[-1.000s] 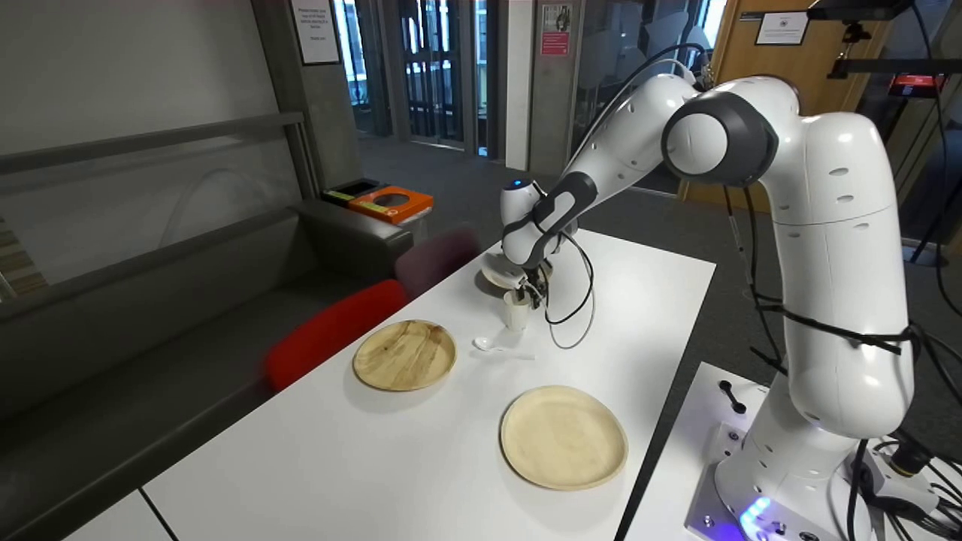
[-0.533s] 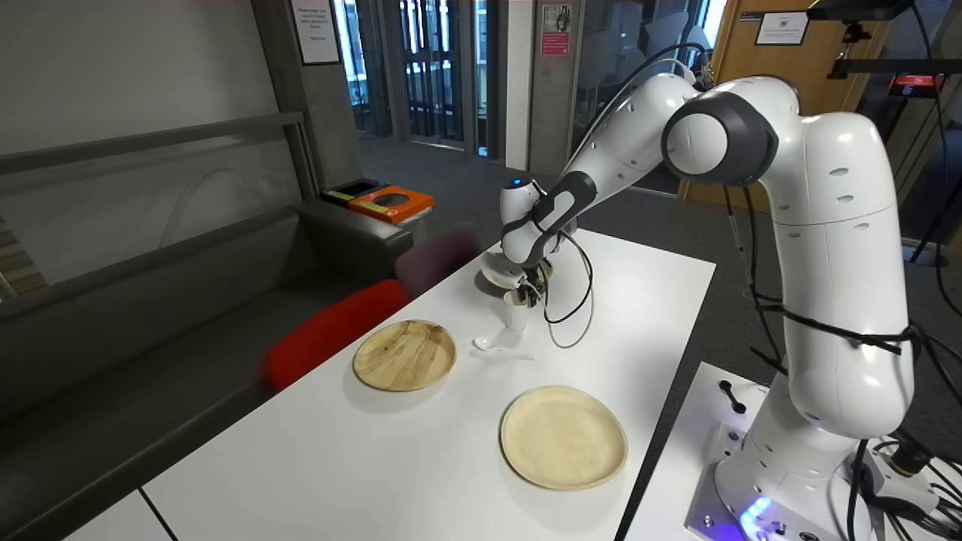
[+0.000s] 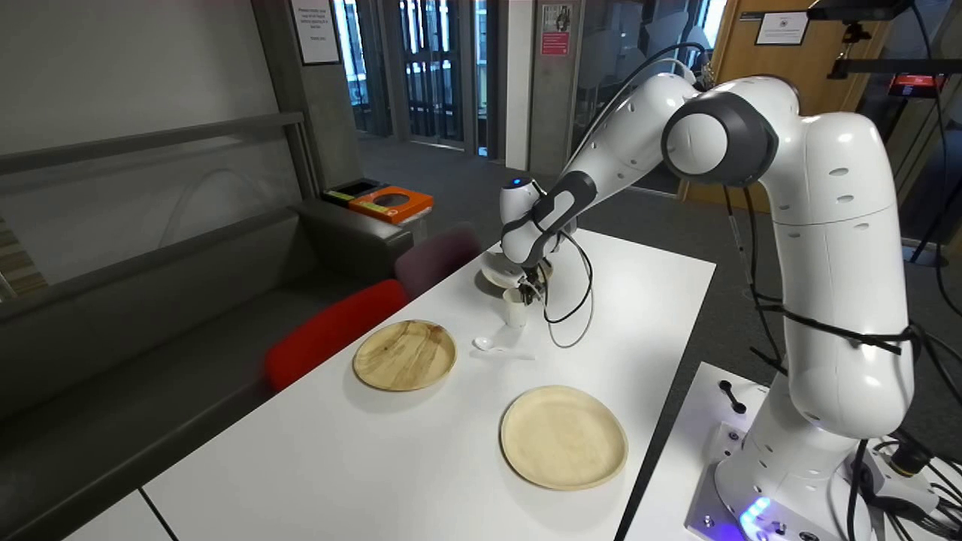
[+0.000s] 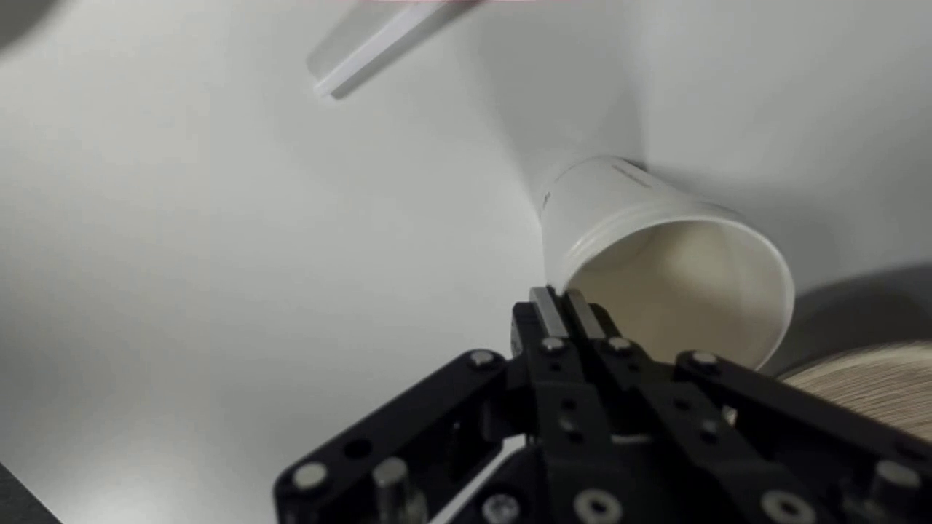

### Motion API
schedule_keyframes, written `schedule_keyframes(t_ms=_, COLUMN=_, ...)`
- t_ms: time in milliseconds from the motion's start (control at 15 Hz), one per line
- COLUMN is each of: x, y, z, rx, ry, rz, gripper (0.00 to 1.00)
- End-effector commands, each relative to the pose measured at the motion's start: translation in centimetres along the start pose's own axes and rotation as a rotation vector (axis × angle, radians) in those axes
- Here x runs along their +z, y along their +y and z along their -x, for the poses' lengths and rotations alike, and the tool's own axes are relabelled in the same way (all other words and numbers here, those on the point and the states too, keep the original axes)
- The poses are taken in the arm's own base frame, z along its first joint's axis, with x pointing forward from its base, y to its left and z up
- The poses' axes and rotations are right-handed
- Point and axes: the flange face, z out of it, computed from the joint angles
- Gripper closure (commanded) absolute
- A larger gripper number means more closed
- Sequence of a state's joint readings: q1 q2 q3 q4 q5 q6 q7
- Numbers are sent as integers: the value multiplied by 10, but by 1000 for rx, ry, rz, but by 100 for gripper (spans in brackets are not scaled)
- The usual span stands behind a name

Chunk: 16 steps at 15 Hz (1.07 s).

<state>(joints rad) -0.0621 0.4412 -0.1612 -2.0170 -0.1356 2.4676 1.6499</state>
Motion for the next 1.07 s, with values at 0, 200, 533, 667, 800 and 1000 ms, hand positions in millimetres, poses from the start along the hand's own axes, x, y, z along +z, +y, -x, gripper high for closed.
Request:
schedule_keyframes(t_ms=0, x=-6, y=-4, z=-2, rx=-11, ry=4, rz=25, gripper=85)
schedule_keyframes(t_ms=200, x=-7, y=-5, z=-1, rx=-12, ry=4, rz=24, gripper=74)
schedule_keyframes(t_ms=533, x=-8, y=-4, z=1, rx=-15, ry=4, rz=25, gripper=85)
schedule_keyframes(t_ms=667, x=-8, y=-4, z=2, rx=-18, ry=4, rz=24, gripper=85)
schedule_keyframes(t_ms=800, x=-8, y=-5, z=2, rx=-18, ry=3, rz=24, gripper=85)
schedule_keyframes(t_ms=1000, x=-8, y=-5, z=3, rx=-18, ry=3, rz=25, gripper=84)
